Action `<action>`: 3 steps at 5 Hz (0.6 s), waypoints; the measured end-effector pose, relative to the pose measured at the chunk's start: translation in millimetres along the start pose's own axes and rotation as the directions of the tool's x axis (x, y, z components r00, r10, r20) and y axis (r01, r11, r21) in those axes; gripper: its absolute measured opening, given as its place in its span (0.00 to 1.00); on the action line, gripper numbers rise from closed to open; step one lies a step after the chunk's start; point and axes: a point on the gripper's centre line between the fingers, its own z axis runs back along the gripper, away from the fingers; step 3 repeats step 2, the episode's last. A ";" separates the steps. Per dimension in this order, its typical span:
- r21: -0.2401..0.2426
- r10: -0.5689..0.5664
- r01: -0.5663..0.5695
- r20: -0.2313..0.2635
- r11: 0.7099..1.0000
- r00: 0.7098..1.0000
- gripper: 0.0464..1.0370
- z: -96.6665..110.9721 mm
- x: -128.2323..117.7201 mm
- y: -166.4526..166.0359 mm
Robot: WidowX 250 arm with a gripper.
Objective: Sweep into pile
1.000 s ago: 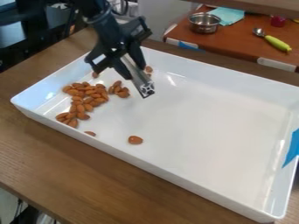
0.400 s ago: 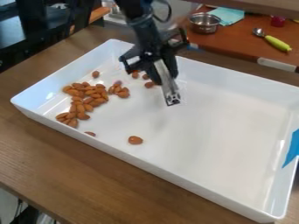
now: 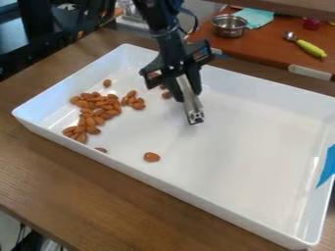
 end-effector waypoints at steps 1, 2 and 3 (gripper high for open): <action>0.014 0.050 -0.050 0.018 0.999 0.999 0.28 -4.6 17.1 9.6; 0.017 0.076 -0.077 0.037 0.997 0.996 0.28 -5.9 29.1 12.1; 0.017 0.076 -0.077 0.037 0.997 0.996 0.28 -5.9 29.1 12.1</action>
